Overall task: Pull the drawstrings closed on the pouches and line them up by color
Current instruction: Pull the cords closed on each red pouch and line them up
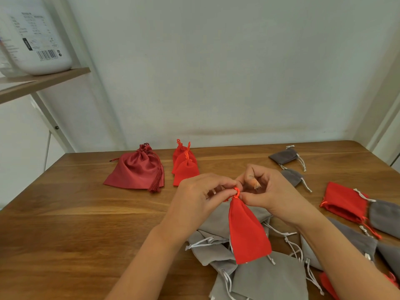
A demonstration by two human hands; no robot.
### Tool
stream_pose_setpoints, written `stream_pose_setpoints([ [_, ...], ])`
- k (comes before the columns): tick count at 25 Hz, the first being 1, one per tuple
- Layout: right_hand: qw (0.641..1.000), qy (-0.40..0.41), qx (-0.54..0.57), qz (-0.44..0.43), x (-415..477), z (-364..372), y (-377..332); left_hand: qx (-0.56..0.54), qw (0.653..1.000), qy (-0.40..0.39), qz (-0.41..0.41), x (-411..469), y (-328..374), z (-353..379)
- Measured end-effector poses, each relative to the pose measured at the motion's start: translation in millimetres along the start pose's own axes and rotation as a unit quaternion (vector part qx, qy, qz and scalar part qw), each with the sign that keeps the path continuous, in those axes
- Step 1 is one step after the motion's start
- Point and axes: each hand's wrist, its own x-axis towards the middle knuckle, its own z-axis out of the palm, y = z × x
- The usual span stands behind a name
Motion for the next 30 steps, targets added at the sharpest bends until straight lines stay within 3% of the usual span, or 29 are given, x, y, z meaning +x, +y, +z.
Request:
stream_pose_setpoints([
  [5, 0.999, -0.016, 0.042, -0.005, -1.6, 2.4, -3.6, -0.057, 0.997, 0.008, -0.054, 0.3, 1.1, 0.2],
  [15, 0.987, -0.047, 0.15, 0.018, -0.7, -2.9, 2.7, -0.048, 0.995, -0.048, -0.072, 0.1, 8.2, 1.3],
  [24, 0.995, -0.011, 0.1, -0.011, -0.8, -5.4, -2.2, -0.109, 0.982, -0.089, -0.128, 1.3, 9.8, 7.6],
  [30, 0.998, 0.026, 0.044, -0.033, 2.6, 7.7, 0.1, -0.164, 0.971, -0.044, -0.171, 0.8, 10.6, 8.3],
])
